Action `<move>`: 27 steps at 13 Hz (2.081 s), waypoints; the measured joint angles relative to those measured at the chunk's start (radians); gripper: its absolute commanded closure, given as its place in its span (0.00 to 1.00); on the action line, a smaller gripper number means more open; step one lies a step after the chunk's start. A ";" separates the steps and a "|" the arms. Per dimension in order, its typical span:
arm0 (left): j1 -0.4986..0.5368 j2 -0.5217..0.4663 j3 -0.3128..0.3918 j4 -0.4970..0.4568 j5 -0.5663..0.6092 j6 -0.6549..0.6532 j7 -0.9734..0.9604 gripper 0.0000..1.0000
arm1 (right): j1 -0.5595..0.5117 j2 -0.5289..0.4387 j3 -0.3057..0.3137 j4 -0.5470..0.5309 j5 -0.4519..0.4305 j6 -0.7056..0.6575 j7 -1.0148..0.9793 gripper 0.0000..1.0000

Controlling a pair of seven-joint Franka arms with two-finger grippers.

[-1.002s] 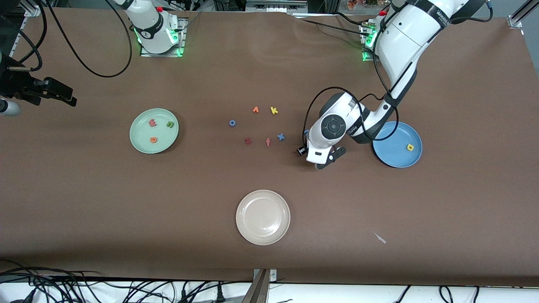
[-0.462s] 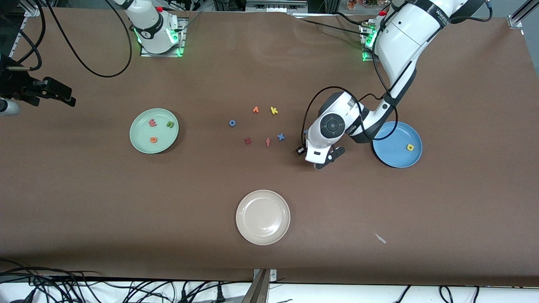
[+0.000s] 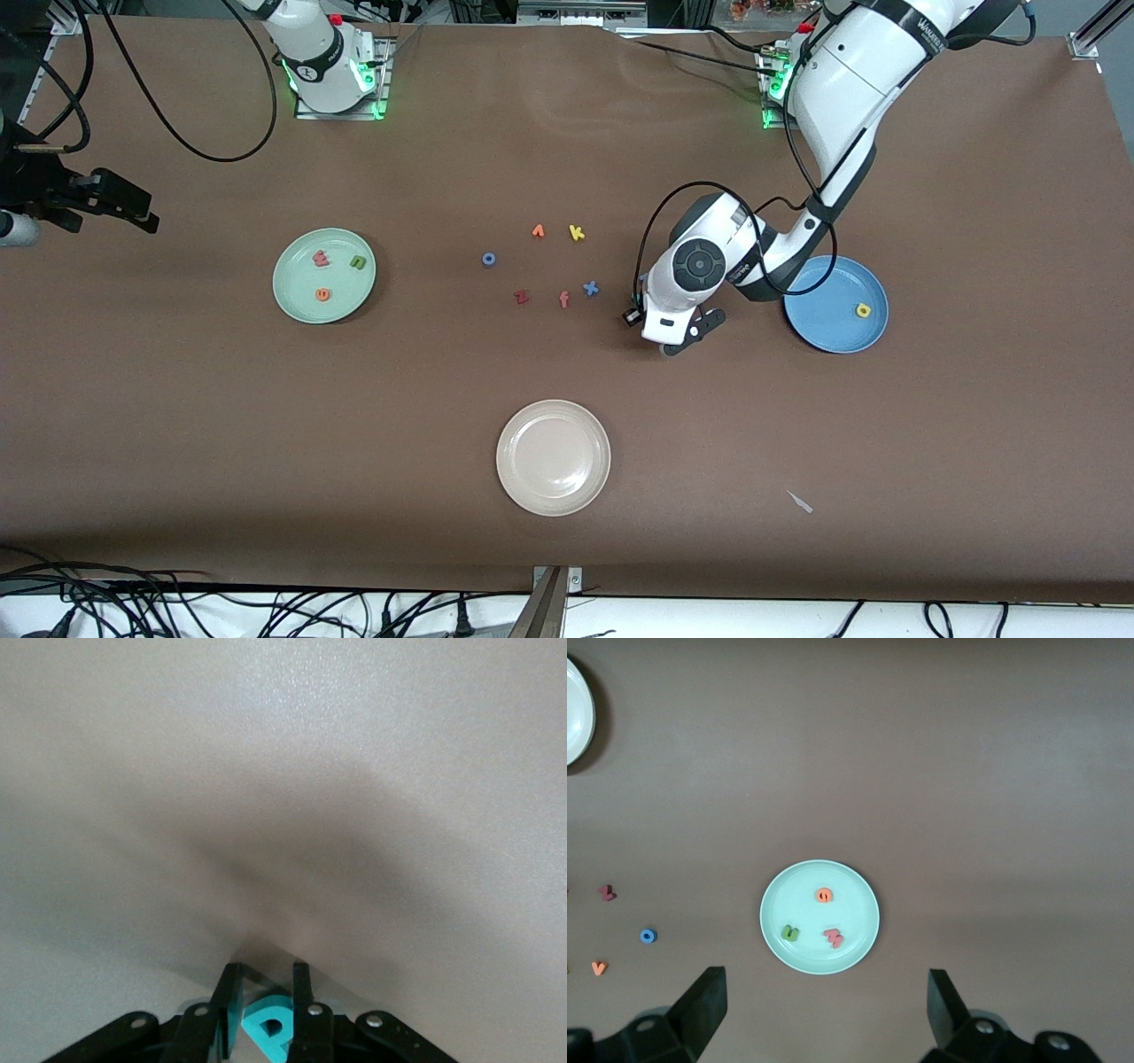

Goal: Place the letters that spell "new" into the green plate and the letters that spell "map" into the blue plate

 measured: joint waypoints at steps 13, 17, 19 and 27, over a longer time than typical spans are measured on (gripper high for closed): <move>-0.033 -0.001 -0.001 0.000 0.000 -0.022 -0.022 0.56 | 0.000 -0.010 0.035 -0.012 0.000 0.009 -0.001 0.00; -0.033 -0.001 -0.001 0.000 0.000 -0.024 -0.027 0.56 | 0.000 -0.010 0.035 -0.012 0.000 0.009 -0.001 0.00; -0.035 -0.002 -0.001 0.000 0.000 -0.033 -0.034 0.56 | 0.000 -0.010 0.035 -0.012 0.000 0.009 -0.001 0.00; -0.044 -0.004 -0.003 0.001 0.000 -0.053 -0.044 0.80 | 0.000 -0.010 0.034 -0.013 0.000 0.009 -0.001 0.00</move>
